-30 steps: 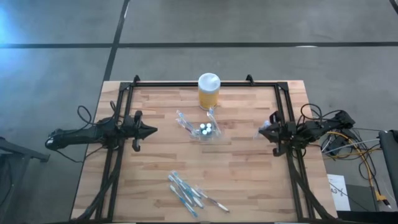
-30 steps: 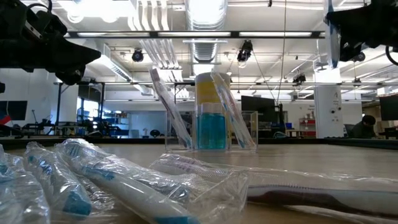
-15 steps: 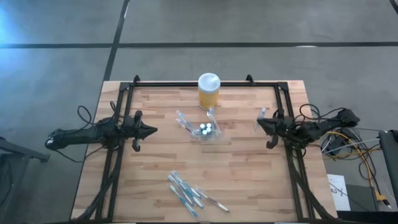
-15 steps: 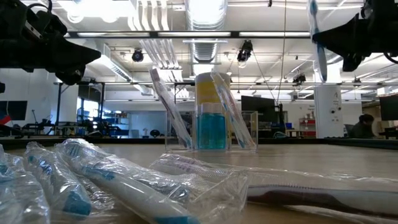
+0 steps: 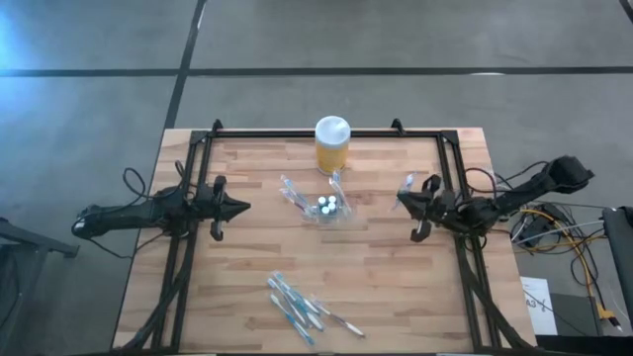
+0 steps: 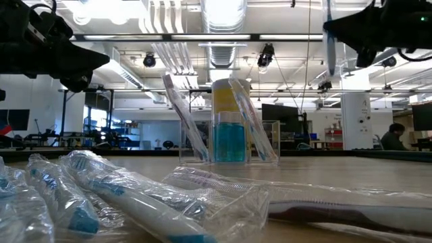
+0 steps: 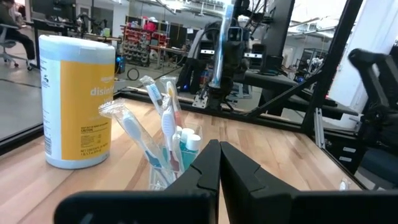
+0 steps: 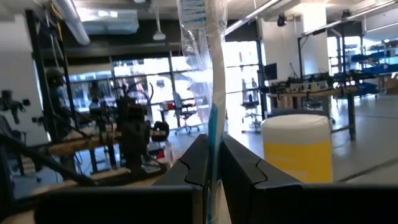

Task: Pick & Place toothbrushing station
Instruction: Put the blue toothbrush into the transparent organizer

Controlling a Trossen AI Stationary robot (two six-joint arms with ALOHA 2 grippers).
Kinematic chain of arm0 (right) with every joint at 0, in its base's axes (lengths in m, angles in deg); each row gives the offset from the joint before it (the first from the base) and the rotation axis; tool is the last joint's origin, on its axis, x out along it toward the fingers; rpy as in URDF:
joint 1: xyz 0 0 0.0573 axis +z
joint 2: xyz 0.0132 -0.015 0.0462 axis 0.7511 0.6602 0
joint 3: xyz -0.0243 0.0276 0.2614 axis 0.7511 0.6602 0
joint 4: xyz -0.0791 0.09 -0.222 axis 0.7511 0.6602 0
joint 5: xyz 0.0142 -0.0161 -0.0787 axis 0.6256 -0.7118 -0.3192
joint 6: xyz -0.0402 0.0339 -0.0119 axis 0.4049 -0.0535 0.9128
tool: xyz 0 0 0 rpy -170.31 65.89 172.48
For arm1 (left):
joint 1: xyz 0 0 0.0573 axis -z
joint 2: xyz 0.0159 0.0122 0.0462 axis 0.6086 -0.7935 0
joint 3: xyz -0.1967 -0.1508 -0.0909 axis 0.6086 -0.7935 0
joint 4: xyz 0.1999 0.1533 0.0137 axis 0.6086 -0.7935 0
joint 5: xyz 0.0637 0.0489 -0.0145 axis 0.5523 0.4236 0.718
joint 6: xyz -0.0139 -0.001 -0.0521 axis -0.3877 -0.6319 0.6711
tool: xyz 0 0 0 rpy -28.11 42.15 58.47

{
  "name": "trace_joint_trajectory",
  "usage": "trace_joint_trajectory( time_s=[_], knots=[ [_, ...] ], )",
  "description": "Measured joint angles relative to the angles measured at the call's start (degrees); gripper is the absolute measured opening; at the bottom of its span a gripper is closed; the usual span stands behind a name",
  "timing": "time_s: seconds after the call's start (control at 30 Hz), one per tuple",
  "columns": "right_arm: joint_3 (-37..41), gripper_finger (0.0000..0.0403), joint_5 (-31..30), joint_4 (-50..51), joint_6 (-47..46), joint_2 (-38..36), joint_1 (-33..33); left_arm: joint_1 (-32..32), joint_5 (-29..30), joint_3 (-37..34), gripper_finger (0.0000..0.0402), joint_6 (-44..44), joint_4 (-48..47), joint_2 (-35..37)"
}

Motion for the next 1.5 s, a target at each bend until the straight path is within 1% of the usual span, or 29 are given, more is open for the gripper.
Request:
trace_joint_trajectory(
  time_s=[0.27, 0.43, 0.7, 0.83, 0.87, 1.03, 1.17, 1.33, 1.5],
  knots=[
    [-9.7, 0.0022, -0.2, -1.3, -1.2, 19.4, -4.1, 0.0, 0.1, 0.0, 0.0009, 0.1, 0.2, 0.0],
    [-14.8, 0.0022, 0.6, -6.8, -3.3, 30.9, -7.7, 0.0, 0.0, -0.1, 0.0009, 0.2, 0.2, 0.0],
    [-20.8, 0.0022, 0.7, -16.0, -6.4, 48.5, -10.0, 0.0, 0.0, -0.1, 0.0009, 0.2, 0.2, 0.0],
    [-22.4, 0.0022, -3.6, -22.4, -5.4, 55.9, -10.1, 0.0, 0.0, -0.1, 0.0009, 0.2, 0.2, 0.0],
    [-22.5, 0.0022, -3.8, -24.2, -5.0, 57.6, -10.1, 0.0, 0.0, -0.1, 0.0009, 0.2, 0.2, 0.0],
    [-23.6, 0.0022, -5.4, -25.5, -7.2, 62.9, -10.0, 0.0, 0.0, -0.1, 0.0009, 0.2, 0.2, 0.0],
    [-24.9, 0.0022, -5.6, -25.4, -7.4, 66.9, -10.1, 0.0, -0.1, -0.1, 0.0009, 0.2, 0.2, -0.1],
    [-26.1, 0.0022, -5.6, -25.4, -7.4, 70.3, -10.0, 0.0, -0.2, -0.2, 0.0009, 0.2, 0.2, -0.2],
    [-26.1, 0.0022, -5.8, -25.6, -10.4, 72.4, -10.0, 0.0, -0.1, -0.2, 0.0009, 0.2, 0.2, -0.2]
  ],
)
